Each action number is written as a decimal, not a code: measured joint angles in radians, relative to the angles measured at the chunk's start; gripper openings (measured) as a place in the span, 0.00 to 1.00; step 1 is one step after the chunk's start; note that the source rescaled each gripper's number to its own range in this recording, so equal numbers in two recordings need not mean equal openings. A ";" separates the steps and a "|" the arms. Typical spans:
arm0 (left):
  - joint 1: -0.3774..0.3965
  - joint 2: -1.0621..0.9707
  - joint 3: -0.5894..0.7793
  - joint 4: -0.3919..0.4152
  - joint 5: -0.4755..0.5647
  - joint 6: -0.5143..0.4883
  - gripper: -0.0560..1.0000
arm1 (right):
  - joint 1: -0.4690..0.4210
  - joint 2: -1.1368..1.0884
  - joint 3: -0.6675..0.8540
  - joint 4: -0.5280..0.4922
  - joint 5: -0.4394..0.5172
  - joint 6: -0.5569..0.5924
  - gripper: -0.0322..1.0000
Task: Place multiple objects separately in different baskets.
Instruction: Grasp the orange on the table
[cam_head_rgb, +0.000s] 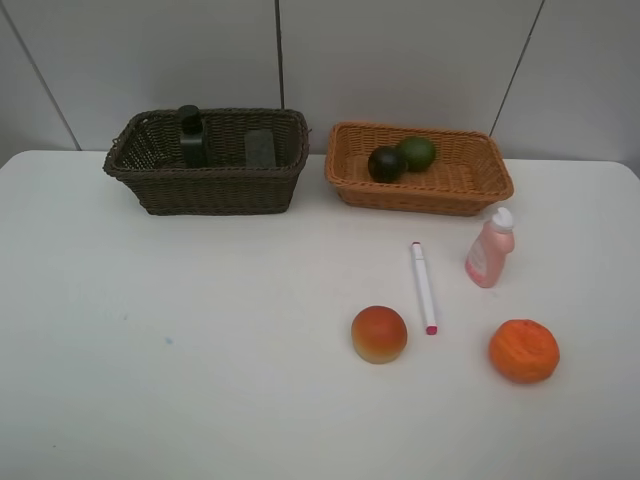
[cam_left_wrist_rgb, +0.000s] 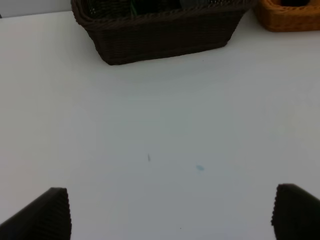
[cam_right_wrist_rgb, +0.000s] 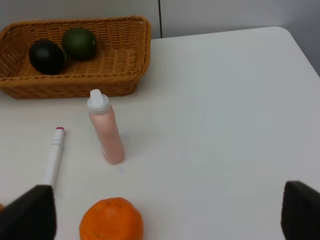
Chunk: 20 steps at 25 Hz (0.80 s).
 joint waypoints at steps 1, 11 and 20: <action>0.000 0.000 0.000 0.000 0.000 0.000 0.98 | 0.000 0.000 0.000 0.000 0.000 0.000 1.00; 0.000 0.000 0.000 0.000 0.000 -0.001 0.98 | 0.000 0.264 -0.003 -0.015 -0.001 0.012 1.00; 0.000 0.000 0.000 0.000 -0.001 -0.001 0.98 | 0.000 0.978 -0.018 0.042 -0.023 -0.029 1.00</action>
